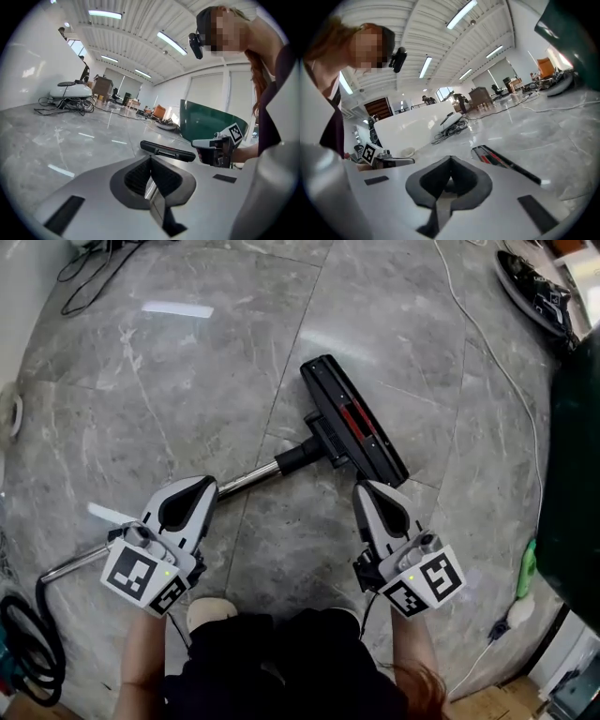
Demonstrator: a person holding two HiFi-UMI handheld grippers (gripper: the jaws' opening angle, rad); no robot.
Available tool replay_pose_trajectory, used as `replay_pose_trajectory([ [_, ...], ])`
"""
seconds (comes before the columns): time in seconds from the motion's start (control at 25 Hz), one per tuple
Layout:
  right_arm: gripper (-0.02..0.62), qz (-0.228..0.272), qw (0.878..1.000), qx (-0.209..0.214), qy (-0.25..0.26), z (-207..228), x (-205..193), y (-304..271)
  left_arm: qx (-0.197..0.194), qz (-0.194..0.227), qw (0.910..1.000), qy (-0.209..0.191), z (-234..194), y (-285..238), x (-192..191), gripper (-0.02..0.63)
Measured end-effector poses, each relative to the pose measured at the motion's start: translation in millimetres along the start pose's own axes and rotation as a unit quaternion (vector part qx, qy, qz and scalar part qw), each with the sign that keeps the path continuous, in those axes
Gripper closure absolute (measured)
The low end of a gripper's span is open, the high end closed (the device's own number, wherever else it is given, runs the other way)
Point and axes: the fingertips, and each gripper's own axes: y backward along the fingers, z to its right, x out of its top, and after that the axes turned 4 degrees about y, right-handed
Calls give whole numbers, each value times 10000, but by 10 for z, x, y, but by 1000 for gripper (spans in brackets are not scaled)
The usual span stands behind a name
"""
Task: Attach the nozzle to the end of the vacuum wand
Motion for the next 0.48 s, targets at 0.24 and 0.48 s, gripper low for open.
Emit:
replay_pose_trajectory([
  [0.24, 581, 69, 9996, 130, 221, -443, 561, -271, 444, -15, 9973, -591, 185, 65, 531, 597],
  [0.48, 581, 314, 9994, -25, 121, -740, 1831, 76, 345, 218, 9987, -318, 736, 584, 1667, 597],
])
